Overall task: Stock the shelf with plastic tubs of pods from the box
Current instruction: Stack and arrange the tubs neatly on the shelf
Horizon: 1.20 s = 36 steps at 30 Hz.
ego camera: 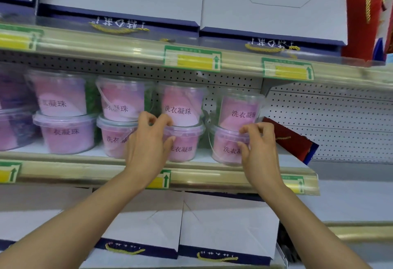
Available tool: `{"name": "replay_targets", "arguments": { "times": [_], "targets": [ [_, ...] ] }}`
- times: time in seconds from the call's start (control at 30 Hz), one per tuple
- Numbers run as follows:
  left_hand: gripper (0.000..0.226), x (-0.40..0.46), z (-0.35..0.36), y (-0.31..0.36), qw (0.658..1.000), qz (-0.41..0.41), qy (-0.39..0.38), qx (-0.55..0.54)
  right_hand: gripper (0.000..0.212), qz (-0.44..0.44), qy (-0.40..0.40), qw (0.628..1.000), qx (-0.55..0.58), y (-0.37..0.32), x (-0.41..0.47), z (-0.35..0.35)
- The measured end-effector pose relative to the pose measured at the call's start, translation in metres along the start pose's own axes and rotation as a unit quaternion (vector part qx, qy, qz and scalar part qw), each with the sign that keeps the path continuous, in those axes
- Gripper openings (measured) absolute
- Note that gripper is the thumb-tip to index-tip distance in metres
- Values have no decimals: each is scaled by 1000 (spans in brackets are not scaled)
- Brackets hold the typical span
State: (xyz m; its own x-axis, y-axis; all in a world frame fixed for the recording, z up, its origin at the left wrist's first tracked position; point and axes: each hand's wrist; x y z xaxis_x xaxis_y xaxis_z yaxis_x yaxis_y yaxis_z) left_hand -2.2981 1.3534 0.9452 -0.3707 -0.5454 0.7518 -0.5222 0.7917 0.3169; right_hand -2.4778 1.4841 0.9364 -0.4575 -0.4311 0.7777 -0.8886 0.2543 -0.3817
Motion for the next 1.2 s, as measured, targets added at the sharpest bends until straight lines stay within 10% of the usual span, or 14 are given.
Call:
{"name": "replay_targets", "arguments": {
  "times": [0.57,1.2],
  "targets": [
    [51,-8,-13,-16,999,36,-10,-9,43,-23,15,1000,-15,-31,-7,-3],
    [45,-3,-96,-194,996,57,48,39,42,-118,-37,992,-40,-182,-16,97]
  ]
}}
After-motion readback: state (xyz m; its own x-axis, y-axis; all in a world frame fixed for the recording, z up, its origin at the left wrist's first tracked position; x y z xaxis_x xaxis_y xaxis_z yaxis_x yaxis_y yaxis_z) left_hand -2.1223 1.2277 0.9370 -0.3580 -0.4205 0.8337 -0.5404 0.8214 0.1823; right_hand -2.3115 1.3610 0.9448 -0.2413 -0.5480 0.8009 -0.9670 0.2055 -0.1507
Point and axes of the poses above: each hand's wrist, its own x-axis towards the middle knuckle, its own z-axis out of the palm, y = z × x, and after that the axes turned 3 degrees about z, right-handed
